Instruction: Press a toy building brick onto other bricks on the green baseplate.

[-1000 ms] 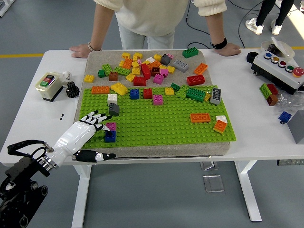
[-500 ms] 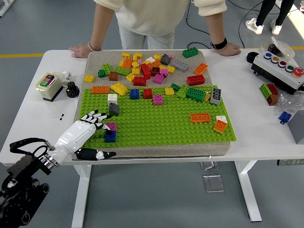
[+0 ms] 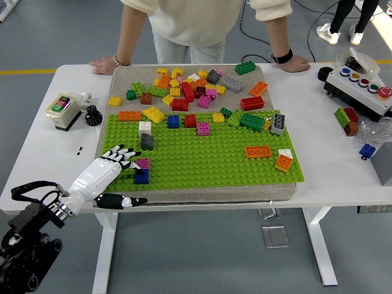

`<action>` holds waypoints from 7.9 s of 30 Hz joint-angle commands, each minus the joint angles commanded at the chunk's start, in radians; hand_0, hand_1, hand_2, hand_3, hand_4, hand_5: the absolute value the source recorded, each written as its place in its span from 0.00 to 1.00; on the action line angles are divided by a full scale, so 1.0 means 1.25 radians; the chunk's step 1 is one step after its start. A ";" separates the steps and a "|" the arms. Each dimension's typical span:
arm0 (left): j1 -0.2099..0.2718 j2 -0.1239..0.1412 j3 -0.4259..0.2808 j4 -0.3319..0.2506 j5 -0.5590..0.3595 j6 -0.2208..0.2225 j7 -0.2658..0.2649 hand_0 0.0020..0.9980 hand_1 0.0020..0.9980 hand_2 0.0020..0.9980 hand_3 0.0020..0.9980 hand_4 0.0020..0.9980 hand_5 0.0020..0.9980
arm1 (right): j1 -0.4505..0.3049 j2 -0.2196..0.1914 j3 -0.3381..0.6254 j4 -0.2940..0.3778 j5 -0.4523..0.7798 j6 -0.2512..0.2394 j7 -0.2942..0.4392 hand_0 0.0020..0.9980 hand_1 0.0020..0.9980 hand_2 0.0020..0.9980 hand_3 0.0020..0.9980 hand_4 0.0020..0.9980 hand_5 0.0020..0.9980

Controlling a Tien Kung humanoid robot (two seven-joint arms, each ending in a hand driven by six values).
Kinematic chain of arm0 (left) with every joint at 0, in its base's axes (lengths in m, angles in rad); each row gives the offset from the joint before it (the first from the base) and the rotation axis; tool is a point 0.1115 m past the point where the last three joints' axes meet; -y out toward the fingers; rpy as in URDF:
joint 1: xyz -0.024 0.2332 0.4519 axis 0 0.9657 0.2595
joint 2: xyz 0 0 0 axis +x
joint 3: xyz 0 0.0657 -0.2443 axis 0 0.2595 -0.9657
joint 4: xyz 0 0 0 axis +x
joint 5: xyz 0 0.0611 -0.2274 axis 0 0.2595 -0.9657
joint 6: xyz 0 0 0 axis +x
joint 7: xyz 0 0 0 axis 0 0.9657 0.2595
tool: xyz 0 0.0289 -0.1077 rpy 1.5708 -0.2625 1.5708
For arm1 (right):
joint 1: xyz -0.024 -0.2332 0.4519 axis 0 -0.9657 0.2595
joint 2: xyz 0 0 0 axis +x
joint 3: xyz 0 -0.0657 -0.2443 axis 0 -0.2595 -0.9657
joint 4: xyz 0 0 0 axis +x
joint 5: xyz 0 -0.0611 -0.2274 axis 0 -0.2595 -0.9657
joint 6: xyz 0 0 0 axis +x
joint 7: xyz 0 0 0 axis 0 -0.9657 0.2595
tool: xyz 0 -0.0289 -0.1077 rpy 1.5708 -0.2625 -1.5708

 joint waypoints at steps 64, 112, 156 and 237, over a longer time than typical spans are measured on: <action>-0.046 0.021 -0.033 -0.244 -0.207 -0.211 0.006 0.96 0.78 0.75 0.62 0.98 0.70 | 0.003 -0.002 -0.011 0.000 -0.009 0.004 0.010 0.73 0.66 0.71 0.59 0.92 0.50; -0.144 0.015 -0.016 -0.158 -0.212 -0.279 0.051 0.97 0.77 0.73 0.70 0.95 0.77 | 0.001 -0.002 -0.009 0.000 -0.014 0.007 0.015 0.73 0.65 0.71 0.59 0.91 0.49; -0.146 0.013 -0.040 -0.173 -0.245 -0.310 0.067 0.93 0.74 0.72 0.68 0.93 0.79 | 0.002 -0.002 0.007 0.000 -0.012 0.011 0.017 0.73 0.65 0.70 0.59 0.91 0.50; -0.203 -0.026 -0.037 -0.038 -0.142 -0.392 0.075 0.84 0.75 0.74 0.76 0.93 0.16 | 0.007 -0.002 -0.027 0.000 0.000 -0.004 0.021 0.73 0.65 0.70 0.59 0.91 0.50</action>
